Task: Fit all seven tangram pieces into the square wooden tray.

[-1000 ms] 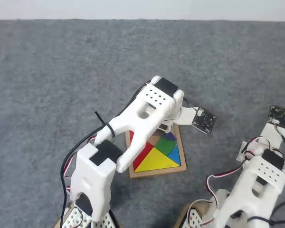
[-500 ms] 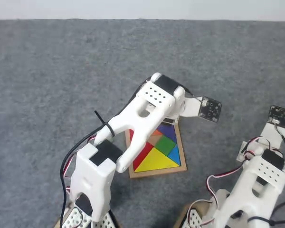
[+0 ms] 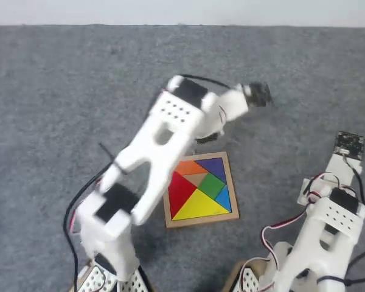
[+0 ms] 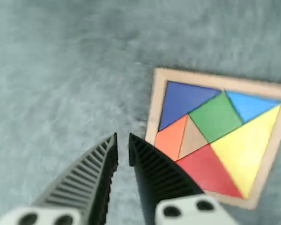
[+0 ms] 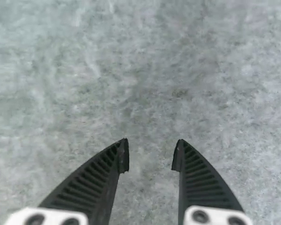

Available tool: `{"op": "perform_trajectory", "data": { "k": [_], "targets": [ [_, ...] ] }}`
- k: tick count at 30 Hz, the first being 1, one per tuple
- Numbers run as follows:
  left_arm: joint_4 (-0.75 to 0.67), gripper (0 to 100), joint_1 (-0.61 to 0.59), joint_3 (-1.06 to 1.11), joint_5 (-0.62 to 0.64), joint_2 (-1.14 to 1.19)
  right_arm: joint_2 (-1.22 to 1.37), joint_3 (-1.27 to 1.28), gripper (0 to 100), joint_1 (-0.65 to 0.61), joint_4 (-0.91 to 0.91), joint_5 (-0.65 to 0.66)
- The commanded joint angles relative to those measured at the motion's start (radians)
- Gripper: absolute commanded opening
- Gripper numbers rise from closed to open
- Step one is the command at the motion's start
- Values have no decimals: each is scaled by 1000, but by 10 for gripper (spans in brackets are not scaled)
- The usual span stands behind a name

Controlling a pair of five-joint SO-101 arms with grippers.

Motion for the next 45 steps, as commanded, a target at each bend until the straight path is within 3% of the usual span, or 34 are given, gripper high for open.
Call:
{"op": "perform_trajectory", "data": {
  "k": [1, 5, 9, 14, 20, 23, 30, 37, 45],
  "targets": [
    [-6, 24, -25, 82, 161, -293, -5, -64, 136, -44, 25, -6],
    [-147, 23, -44, 389, 285, -591, -7, -66, 20, -91, 25, -9],
    [-351, 23, -137, 786, 371, -895, -28, -74, 26, -148, 77, -9],
    [-551, 23, -296, 1211, 385, -1192, -220, -68, 20, -231, 159, -12],
    [-588, 24, -482, 1455, 445, -1418, -602, 132, 8, -369, 159, -3],
    [-684, 24, -592, 1554, 489, -1493, -789, 249, 8, -446, 165, -3],
    [-861, 24, -647, 1848, 489, -1649, -1059, 393, 9, -467, 237, 0],
    [-875, 24, -649, 2022, 485, -1858, -1020, 479, 9, -466, 232, 120],
    [-646, 24, -647, 2015, 485, -2015, -1020, 531, 9, -325, 186, 118]
  ]
}}
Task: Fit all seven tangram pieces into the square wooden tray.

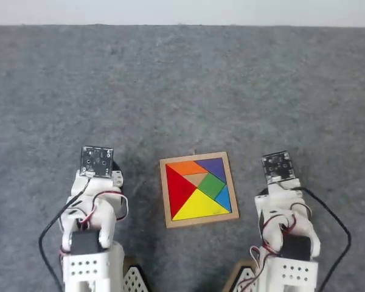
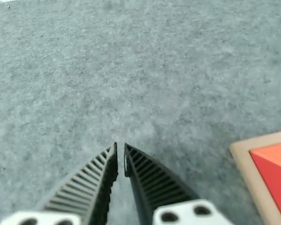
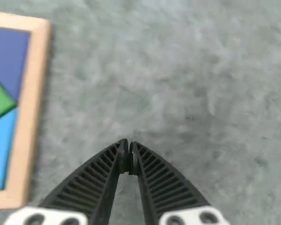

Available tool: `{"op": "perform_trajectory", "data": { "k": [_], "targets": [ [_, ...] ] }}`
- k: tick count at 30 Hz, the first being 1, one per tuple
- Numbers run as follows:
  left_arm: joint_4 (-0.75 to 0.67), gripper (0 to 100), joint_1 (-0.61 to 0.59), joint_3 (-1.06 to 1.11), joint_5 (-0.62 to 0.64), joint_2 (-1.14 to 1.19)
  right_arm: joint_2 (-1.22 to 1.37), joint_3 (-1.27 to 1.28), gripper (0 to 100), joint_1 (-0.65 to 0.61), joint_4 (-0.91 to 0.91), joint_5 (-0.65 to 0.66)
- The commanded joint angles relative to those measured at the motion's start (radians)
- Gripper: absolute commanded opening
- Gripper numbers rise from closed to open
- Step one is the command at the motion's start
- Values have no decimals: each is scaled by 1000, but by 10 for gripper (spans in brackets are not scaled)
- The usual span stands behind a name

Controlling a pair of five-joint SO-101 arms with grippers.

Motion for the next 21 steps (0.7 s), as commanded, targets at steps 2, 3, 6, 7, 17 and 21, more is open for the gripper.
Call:
{"op": "perform_trajectory", "data": {
  "k": [2, 3, 6, 7, 17, 21],
  "targets": [
    [107, 25, -5, -13, 6, -49, 2, 20, 9, 99, -15, 12],
    [126, 25, -5, -13, 6, -49, 2, 20, 9, 110, -15, 14],
    [144, 25, -5, -13, 6, -49, 2, 20, 9, 125, 12, 14],
    [144, 25, -5, -13, 6, -49, 2, 20, 9, 124, 27, 14],
    [144, 25, -5, -13, 6, -54, -7, 20, 8, 120, 163, 15],
    [141, 25, -5, -13, 6, -54, -8, 20, 8, 120, 163, 15]
  ]
}}
